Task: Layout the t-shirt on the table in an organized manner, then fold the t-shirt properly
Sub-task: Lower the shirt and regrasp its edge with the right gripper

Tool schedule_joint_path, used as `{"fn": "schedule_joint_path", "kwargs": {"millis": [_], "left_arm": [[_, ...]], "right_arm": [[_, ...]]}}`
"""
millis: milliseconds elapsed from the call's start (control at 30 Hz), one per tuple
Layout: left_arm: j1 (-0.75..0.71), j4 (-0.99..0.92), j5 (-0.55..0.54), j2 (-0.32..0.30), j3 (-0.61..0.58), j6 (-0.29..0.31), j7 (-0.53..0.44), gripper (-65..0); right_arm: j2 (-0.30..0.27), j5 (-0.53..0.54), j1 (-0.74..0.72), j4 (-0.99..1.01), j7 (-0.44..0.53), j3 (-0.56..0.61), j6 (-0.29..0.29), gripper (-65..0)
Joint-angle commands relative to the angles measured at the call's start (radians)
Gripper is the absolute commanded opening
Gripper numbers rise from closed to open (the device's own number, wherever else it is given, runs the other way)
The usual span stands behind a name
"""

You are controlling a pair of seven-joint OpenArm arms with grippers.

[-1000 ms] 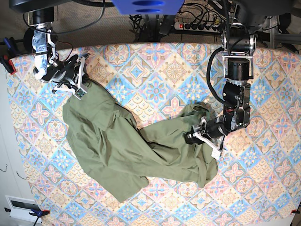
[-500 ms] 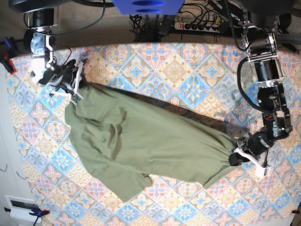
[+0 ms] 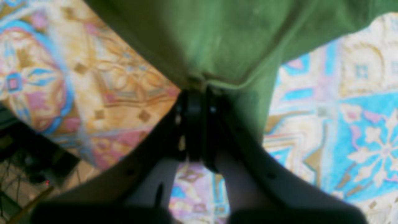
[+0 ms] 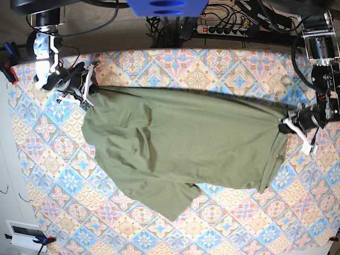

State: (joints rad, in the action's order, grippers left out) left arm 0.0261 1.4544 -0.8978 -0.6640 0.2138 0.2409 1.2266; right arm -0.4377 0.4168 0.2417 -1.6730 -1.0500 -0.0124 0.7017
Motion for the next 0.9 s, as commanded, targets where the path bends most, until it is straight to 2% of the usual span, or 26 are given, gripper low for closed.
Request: {"fn": "schedule_joint_path", "kwargs": {"millis": [0, 133, 233, 367, 500, 633, 733, 867], "left_arm": [[0.024, 0.016, -0.008, -0.046, 0.013, 0.002, -0.031, -57.4], [0.021, 0.016, -0.01, -0.063, 0.023, 0.002, -0.032, -45.5], [0.022, 0.016, -0.01, -0.066, 0.022, 0.002, -0.031, -40.9], [0.022, 0.01, -0.007, -0.07, 0.022, 0.002, -0.035, -40.4], [0.024, 0.009, 0.027, -0.059, 0.016, -0.004, -0.123, -40.6], [0.076, 0.006, 0.139, 0.042, 0.013, -0.005, -0.23, -40.4], [0.166, -0.05, 0.237, 0.146, 0.014, -0.005, -0.198, -39.8], [0.324, -0.271, 0.328, 0.249, 0.016, -0.005, -0.189, -39.8]], "right_arm": [[-0.02, -0.006, 0.0, -0.014, 0.0, -0.01, -0.004, -63.9], [-0.02, -0.006, -0.005, -0.014, 0.0, -0.033, -0.004, -63.9], [-0.02, -0.005, 0.002, -0.022, -0.008, -0.12, -0.004, -63.9], [-0.013, 0.05, 0.055, -0.094, 0.0, -0.202, -0.004, -63.9], [-0.016, 0.11, 0.129, -0.16, -0.005, -0.214, -0.004, -63.5], [-0.016, 0.107, 0.157, -0.187, -0.002, -0.185, -0.004, -63.3], [-0.016, 0.107, 0.157, -0.192, -0.002, -0.189, -0.004, -59.1], [-0.014, 0.11, 0.155, -0.209, 0.0, -0.231, -0.004, -52.3]]}}
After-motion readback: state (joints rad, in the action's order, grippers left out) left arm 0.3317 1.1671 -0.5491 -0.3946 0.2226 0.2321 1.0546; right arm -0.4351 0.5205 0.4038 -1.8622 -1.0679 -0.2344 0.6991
